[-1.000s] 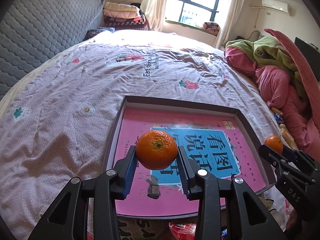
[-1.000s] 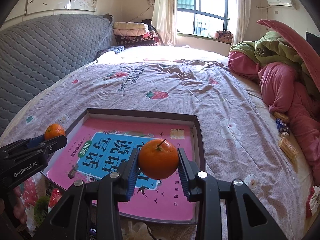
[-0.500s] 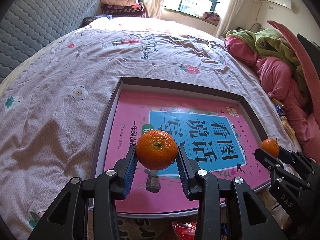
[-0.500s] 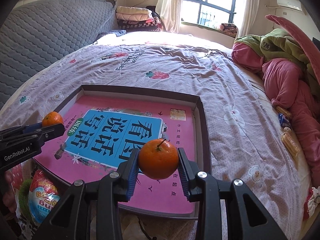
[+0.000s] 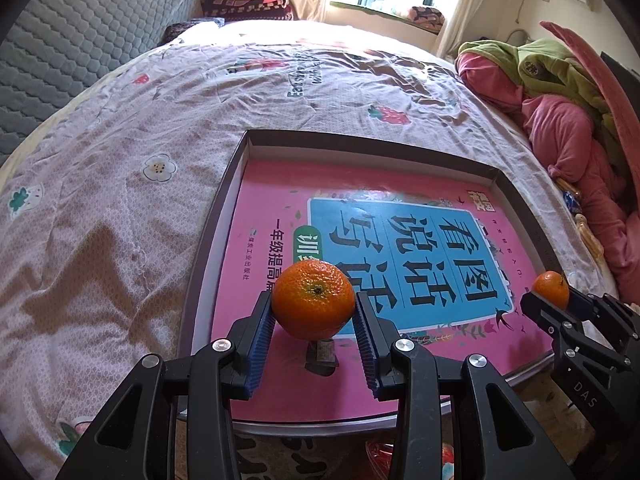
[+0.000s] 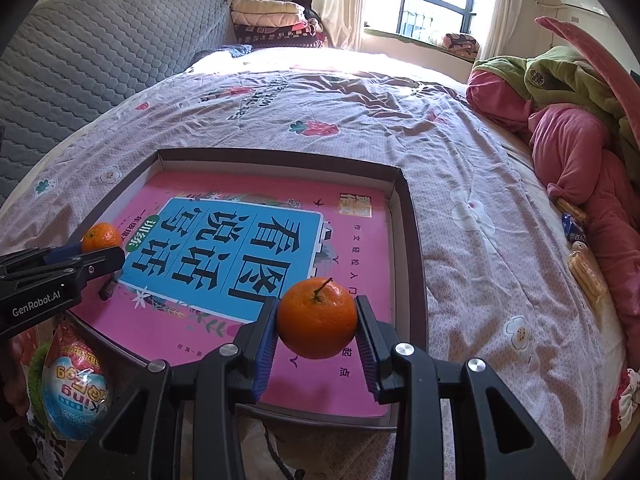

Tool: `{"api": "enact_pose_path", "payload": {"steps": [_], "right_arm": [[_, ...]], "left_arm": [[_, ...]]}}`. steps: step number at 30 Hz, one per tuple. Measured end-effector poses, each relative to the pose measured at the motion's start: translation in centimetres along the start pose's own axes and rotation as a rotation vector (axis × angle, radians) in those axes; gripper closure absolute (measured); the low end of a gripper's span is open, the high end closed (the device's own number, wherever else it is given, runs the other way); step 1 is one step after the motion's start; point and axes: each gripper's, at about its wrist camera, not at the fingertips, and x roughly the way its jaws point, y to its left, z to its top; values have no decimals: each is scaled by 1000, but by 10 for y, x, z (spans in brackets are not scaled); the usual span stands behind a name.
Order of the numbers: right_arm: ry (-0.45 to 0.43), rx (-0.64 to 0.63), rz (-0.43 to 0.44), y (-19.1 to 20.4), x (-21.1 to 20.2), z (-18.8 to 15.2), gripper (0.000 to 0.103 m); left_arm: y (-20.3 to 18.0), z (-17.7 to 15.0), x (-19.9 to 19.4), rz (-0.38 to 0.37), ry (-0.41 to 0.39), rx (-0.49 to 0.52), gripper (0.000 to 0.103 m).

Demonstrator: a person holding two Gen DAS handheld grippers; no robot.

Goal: Organize objects
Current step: 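Lower both oranges onto the book in the tray and open both tools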

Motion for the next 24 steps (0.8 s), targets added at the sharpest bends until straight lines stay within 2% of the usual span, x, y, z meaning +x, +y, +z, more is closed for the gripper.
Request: {"api": "enact_pose_path", "payload": {"steps": [5, 24], "right_arm": [[32, 9, 1, -1, 9, -3, 66], [53, 25, -5, 5, 13, -8, 66]], "left_arm": [[1, -1, 4, 16, 12, -9, 63], [1, -3, 6, 12, 45, 10, 62]]}}
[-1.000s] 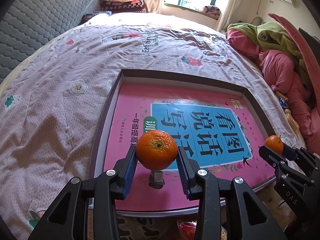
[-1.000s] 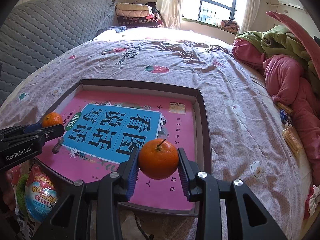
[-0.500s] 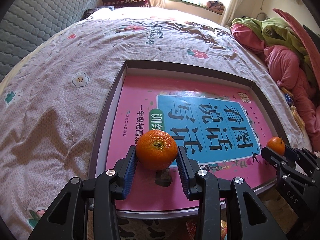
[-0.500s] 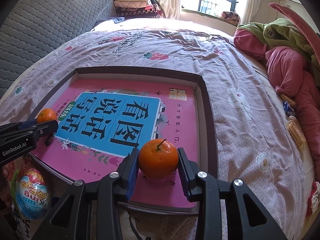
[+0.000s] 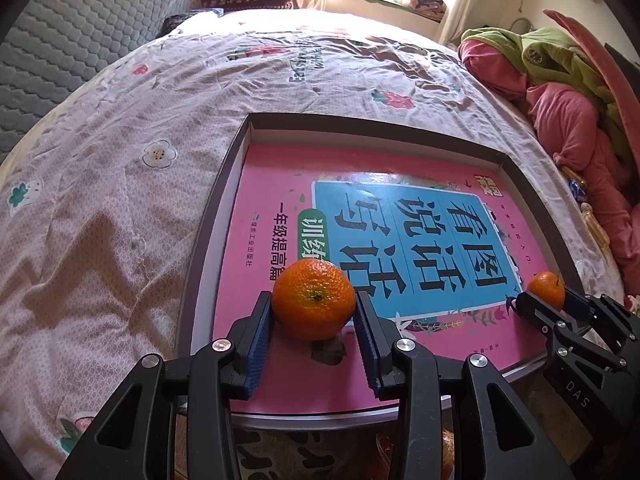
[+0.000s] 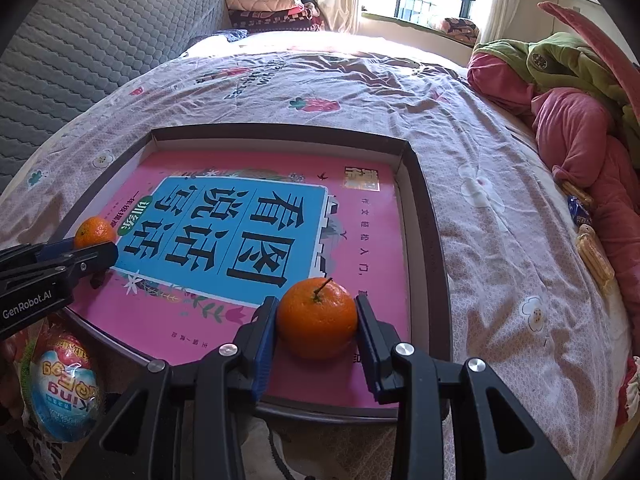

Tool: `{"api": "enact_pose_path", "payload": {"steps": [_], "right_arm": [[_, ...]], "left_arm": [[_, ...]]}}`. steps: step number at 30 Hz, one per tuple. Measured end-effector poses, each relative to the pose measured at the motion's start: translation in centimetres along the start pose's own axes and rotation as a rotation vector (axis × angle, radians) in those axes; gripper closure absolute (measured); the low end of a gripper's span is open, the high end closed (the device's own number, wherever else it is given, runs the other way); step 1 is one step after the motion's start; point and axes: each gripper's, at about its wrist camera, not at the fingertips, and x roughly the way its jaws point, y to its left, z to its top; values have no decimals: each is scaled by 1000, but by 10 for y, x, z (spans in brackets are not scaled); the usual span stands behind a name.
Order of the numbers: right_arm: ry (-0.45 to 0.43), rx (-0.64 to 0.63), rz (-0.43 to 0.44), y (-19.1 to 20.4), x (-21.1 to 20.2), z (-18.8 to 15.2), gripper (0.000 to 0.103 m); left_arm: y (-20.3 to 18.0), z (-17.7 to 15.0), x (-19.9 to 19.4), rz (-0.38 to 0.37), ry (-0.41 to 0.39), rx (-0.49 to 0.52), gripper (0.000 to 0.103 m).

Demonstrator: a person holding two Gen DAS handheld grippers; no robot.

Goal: Organize objects
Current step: 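Lower both oranges onto the book in the tray and open both tools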

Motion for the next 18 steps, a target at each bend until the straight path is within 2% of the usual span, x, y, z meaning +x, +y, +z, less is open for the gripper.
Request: {"api": "enact_pose_path", "payload": {"steps": [18], "right_arm": [[-10, 44, 24, -6, -8, 0, 64]], "left_arm": [[2, 0, -5, -31, -17, -23, 61]]}}
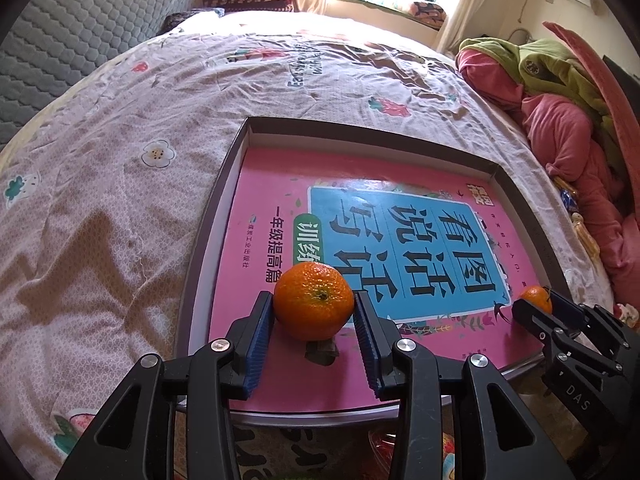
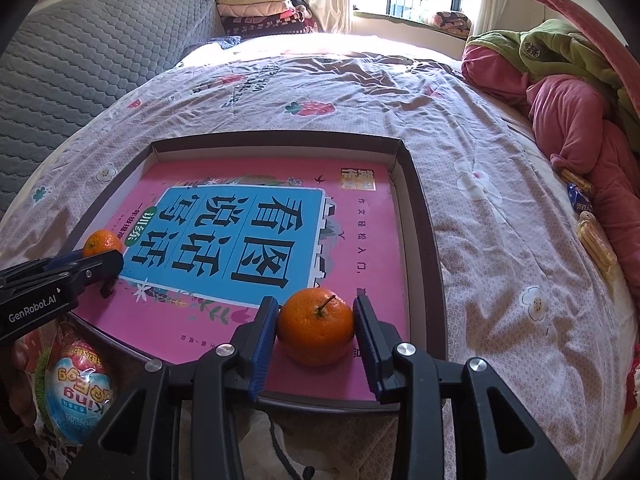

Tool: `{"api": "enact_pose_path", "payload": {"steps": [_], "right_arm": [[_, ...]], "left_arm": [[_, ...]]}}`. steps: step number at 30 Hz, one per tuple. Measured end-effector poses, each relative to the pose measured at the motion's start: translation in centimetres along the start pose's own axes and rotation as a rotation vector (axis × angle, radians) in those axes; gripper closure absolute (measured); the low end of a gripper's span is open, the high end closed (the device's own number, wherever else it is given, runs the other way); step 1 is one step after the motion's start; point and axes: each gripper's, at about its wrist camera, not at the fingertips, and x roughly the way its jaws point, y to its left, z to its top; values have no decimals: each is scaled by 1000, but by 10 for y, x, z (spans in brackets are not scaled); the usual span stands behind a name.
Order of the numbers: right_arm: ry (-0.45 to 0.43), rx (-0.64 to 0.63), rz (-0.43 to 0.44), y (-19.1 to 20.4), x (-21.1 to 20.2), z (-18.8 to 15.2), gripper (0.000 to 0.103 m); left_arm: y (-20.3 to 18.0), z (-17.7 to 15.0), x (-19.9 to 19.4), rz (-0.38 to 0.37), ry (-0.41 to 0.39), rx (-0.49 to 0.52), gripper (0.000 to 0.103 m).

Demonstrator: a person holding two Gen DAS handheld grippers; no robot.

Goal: Organize objects
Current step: 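Lower both oranges onto the book in the tray and open both tools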

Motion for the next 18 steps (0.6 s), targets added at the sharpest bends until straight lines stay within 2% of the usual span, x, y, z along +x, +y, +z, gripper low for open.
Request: {"api": "enact_pose_path", "payload": {"steps": [2, 5, 18], "right_arm": [[-3, 5, 2, -1, -1, 0, 63], [-7, 8, 1, -2, -3, 0, 62], [-62, 11, 0, -5, -18, 3, 61]], "left_arm": [[-1, -1, -1, 2, -1, 1, 60], [0, 0, -4, -13, -11, -11, 53], [0, -1, -29, -24, -97, -4, 52]]}}
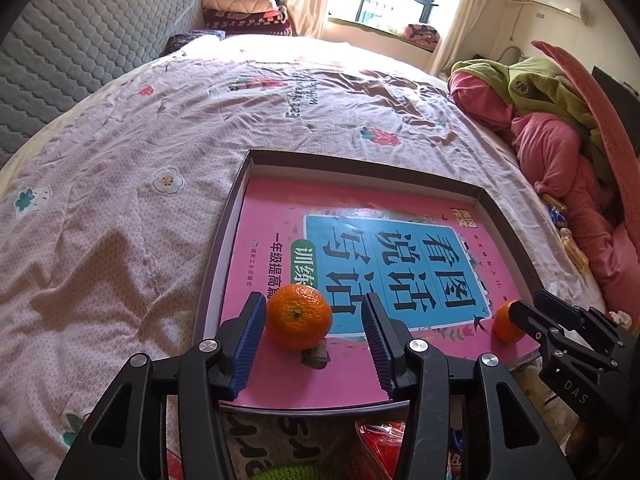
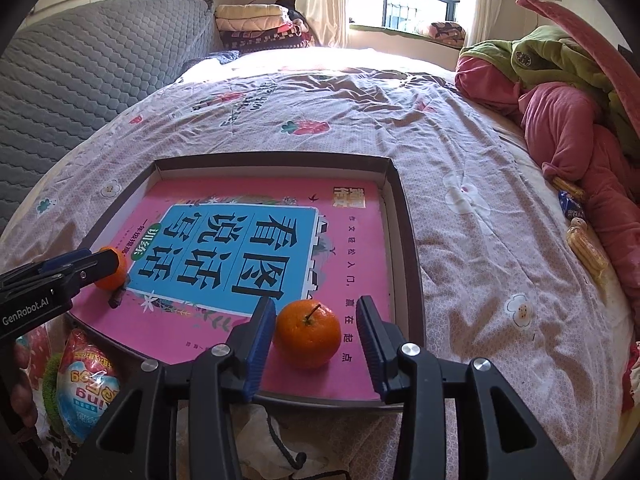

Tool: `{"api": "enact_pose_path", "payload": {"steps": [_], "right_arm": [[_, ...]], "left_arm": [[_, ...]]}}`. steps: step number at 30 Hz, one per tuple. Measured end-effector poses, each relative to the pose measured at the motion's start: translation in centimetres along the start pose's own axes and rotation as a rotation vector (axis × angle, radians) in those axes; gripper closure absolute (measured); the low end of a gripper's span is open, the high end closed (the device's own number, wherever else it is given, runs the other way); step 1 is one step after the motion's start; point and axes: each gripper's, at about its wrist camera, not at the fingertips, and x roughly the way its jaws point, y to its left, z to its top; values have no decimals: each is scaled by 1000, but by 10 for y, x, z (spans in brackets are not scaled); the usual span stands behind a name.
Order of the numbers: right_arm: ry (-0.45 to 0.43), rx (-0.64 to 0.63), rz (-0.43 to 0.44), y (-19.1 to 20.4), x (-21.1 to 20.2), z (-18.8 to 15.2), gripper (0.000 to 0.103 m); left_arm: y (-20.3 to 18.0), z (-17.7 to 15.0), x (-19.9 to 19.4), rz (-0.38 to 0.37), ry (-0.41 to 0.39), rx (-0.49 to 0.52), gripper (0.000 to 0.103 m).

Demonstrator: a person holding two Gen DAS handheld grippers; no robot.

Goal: Organize objects
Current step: 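Lower both oranges onto the book in the tray and open both tools, then withdraw both open tools from the tray back toward the remaining items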

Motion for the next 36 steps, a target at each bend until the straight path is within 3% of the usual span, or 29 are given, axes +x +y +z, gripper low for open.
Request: {"api": "enact_pose_path", "payload": {"steps": [4, 15, 28, 36], "right_arm": [[-22, 0, 8, 0, -7, 0, 60], [-108, -7, 35, 3, -30, 1, 53], [-198, -12, 67, 2, -63, -13, 49], [-225, -52, 99, 13, -80, -25, 46]], "left_arm": [[-1, -1, -12, -13, -36, 4, 43], [3, -9, -39, -45, -87, -8, 36], [6, -24, -62, -98, -97, 11, 35], [9, -30, -74, -60, -96, -5, 35]]}}
